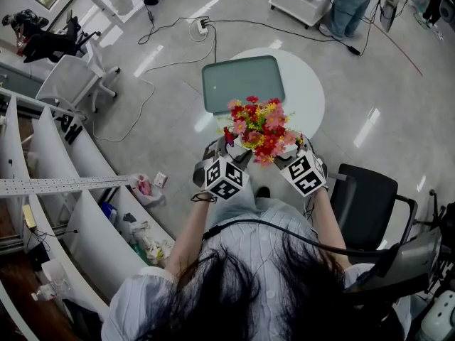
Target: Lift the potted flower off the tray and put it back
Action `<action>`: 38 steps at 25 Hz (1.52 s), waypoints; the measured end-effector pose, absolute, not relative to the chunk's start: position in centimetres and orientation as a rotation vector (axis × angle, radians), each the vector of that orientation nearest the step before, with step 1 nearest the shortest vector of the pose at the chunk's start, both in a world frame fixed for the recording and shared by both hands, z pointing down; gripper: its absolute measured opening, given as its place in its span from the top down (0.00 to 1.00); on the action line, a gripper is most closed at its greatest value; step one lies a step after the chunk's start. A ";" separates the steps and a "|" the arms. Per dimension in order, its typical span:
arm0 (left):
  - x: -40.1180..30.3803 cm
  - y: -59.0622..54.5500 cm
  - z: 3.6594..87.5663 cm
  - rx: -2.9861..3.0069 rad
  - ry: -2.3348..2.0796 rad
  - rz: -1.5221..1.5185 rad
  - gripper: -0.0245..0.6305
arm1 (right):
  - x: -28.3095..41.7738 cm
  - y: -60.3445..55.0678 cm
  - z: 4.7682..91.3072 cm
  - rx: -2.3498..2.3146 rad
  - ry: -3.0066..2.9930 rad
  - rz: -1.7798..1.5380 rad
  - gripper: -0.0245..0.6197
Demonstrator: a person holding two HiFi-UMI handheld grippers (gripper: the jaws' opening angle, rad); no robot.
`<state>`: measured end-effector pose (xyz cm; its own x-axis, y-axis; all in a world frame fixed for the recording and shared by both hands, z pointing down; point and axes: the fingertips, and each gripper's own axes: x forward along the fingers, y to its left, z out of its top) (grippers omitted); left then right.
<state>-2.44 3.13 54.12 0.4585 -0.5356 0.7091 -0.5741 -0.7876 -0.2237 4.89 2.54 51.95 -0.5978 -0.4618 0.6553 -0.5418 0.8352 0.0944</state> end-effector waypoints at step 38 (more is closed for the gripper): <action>-2.6 -0.1 55.0 2.684 -0.915 1.303 0.61 | 4.8 -0.2 52.9 0.788 -2.287 0.197 0.52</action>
<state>-2.56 -0.07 55.05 0.4796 -0.4955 0.7242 -0.5127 -0.8280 -0.2271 4.81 -0.22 52.89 -0.5705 -0.4843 0.6634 -0.5903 0.8033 0.0788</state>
